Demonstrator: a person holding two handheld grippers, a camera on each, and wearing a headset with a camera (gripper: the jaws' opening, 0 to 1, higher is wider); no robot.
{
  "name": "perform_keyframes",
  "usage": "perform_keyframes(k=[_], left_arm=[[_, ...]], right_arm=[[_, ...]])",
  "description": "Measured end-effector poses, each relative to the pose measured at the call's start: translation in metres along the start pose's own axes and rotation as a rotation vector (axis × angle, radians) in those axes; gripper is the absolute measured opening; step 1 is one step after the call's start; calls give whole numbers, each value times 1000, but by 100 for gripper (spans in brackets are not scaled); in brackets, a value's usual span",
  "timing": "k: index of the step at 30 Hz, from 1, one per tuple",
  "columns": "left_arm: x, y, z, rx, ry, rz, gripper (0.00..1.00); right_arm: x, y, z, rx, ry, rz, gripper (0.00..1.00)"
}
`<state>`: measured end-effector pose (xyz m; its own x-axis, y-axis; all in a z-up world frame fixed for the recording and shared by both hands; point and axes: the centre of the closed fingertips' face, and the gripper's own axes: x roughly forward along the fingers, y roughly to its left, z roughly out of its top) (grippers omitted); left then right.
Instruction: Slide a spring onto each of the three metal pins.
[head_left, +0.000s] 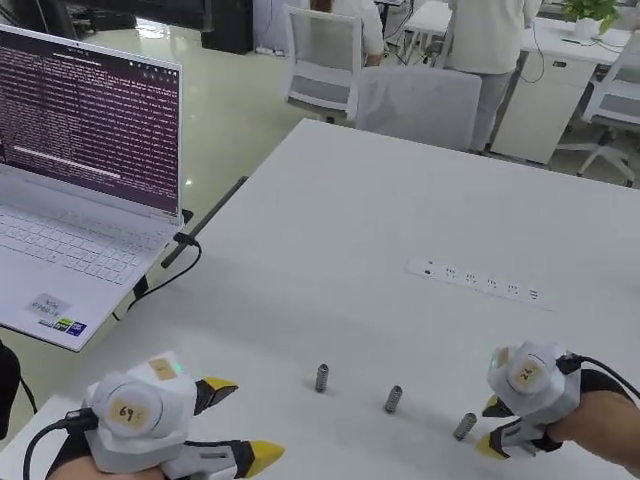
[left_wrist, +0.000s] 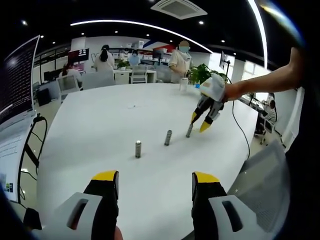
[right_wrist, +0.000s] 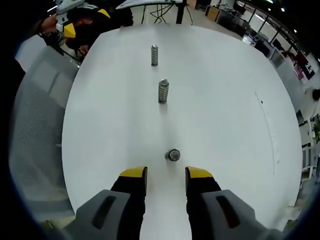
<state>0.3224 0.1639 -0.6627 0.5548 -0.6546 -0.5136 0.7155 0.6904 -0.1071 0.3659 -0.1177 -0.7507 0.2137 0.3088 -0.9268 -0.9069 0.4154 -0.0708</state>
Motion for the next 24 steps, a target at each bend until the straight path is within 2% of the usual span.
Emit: perform_keyframes(k=[3,9,13,16,24], left_arm=[[1,-1,0,5,-1,-4,54],[0,-4,0,9,-5,-10,55],[-1,-5,1,6,-9,-10,55],[-1,-6,0,6,-8,-10,55],[-2,-5,2,1,-19,-7,55]], right_arm=[[-3,6,-1,104,-61,-9,31],[-10,18,-13,184,-100,-39,32],[-13,26,-16,273,-167,-42,35],[-17,31,-18,305,-193,-54,37],[-33,49,-17,435,-325,-90,42]])
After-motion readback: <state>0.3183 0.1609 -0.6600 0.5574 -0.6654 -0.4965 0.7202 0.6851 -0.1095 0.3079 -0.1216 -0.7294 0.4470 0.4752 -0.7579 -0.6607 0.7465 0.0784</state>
